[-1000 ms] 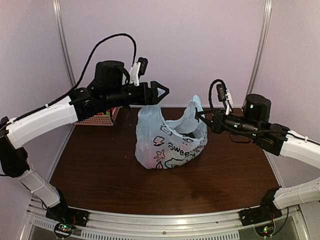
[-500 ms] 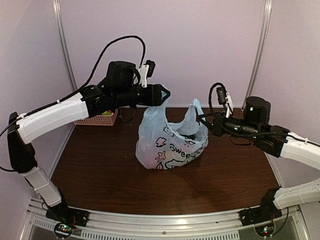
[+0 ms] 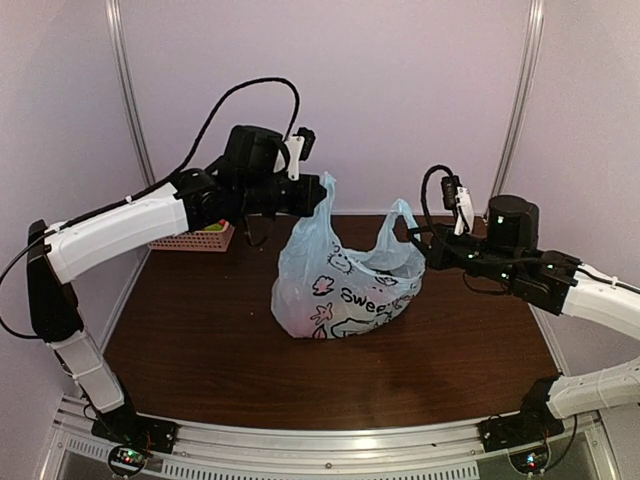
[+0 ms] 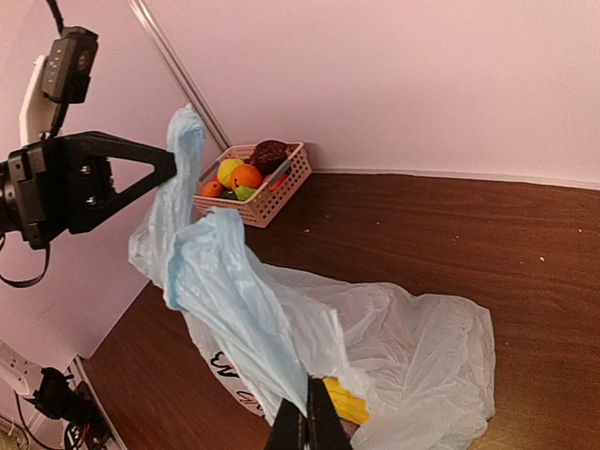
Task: Untie the knot of the plastic bag and take out the fruit
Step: Adjust the takeout bag at the center of the board.
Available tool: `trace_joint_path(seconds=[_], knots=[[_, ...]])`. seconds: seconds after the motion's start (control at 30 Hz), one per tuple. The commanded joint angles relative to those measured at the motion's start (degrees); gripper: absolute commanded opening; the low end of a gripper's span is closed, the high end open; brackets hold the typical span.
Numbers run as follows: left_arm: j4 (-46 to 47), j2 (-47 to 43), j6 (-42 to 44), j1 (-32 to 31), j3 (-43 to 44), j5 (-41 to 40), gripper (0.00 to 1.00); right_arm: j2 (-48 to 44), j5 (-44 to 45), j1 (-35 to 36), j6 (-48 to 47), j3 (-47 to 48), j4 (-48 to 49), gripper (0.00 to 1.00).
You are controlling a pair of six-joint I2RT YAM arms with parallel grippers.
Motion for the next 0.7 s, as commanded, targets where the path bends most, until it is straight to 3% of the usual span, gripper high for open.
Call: trace_joint_path(seconds=[0.0, 0.17, 0.27, 0.4, 0.53, 0.67], knots=[[-0.32, 0.34, 0.85, 4.45, 3.83, 7.08, 0.0, 3.91, 11.02, -2.71, 2.72, 4.0, -4.71, 0.0], [1.56, 1.1, 4.04, 11.44, 7.96, 17.61, 0.0, 10.7, 7.81, -10.14, 2.41, 14.8, -4.16, 0.0], [3.53, 0.96, 6.1, 15.23, 10.74, 22.76, 0.0, 12.38, 1.53, -13.77, 0.25, 20.41, -1.24, 0.0], [10.9, -1.85, 11.4, 17.34, 7.82, 33.0, 0.0, 10.89, -5.31, -14.62, -4.75, 21.89, 3.17, 0.0], [19.61, -6.2, 13.0, 17.35, -5.24, 42.22, 0.0, 5.29, -10.97, -14.57, -5.11, 10.92, 7.62, 0.0], [24.91, -11.7, 11.12, 15.96, -23.14, 41.21, 0.0, -3.09, -12.54, -14.04, 0.35, -6.71, 9.82, 0.0]])
